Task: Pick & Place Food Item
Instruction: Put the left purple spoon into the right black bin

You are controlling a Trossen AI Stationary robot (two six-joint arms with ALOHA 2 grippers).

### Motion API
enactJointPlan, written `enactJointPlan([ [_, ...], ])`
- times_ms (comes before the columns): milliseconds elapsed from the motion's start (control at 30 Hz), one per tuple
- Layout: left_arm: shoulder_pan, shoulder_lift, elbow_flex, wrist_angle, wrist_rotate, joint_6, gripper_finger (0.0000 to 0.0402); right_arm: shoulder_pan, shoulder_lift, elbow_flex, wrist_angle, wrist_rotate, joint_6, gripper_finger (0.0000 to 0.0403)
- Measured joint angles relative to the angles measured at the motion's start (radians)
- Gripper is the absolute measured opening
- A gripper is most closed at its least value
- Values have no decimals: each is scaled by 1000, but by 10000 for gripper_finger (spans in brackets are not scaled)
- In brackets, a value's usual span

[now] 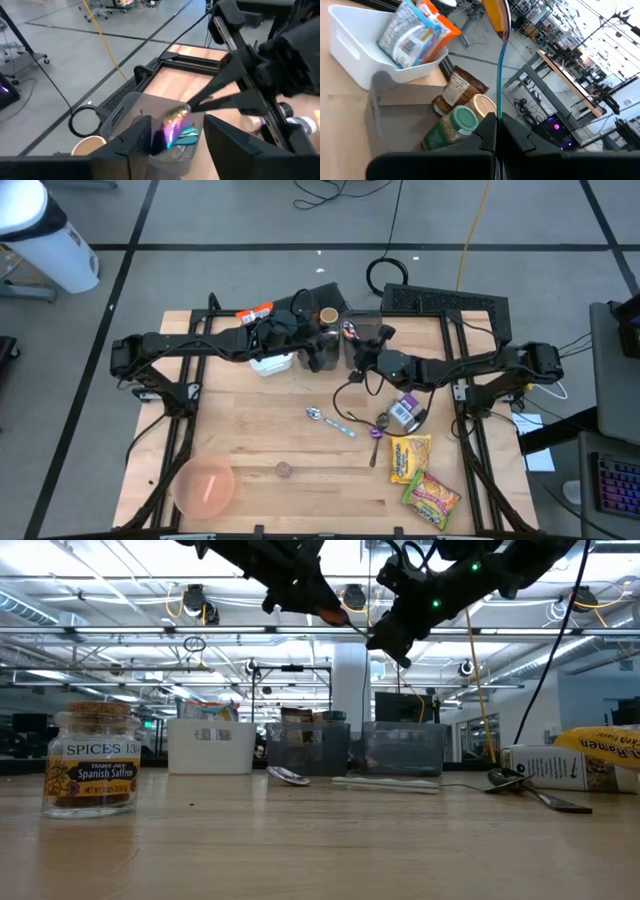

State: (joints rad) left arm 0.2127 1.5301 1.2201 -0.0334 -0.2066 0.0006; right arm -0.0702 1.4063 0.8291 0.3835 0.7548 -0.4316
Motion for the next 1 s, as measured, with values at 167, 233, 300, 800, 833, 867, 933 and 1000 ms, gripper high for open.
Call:
enactJointPlan([
  [167, 0, -23, 0, -27, -3, 49, 208, -38, -41, -1, -70, -24, 37, 2],
  [233, -3, -29, 0, -50, -3, 55, 209, -67, -67, -1, -112, -83, 80, 2],
  [300, -6, -35, 1, -88, -2, 56, 209, -107, -95, -1, -160, -169, 147, 1],
  [800, -86, -41, -71, -246, 138, 43, 209, -519, -111, -1, -273, -775, 464, 1],
  [833, -94, -41, -84, -239, 137, 44, 209, -536, -106, -1, -268, -797, 474, 1],
  [867, -102, -41, -100, -227, 138, 43, 210, -549, -99, 0, -267, -816, 481, 0],
  [933, -116, -41, -138, -182, 138, 40, 209, -569, -87, 0, -286, -840, 498, 0],
  [1000, -125, -41, -171, -132, 139, 30, 209, -577, -65, 0, -284, -842, 499, 0],
])
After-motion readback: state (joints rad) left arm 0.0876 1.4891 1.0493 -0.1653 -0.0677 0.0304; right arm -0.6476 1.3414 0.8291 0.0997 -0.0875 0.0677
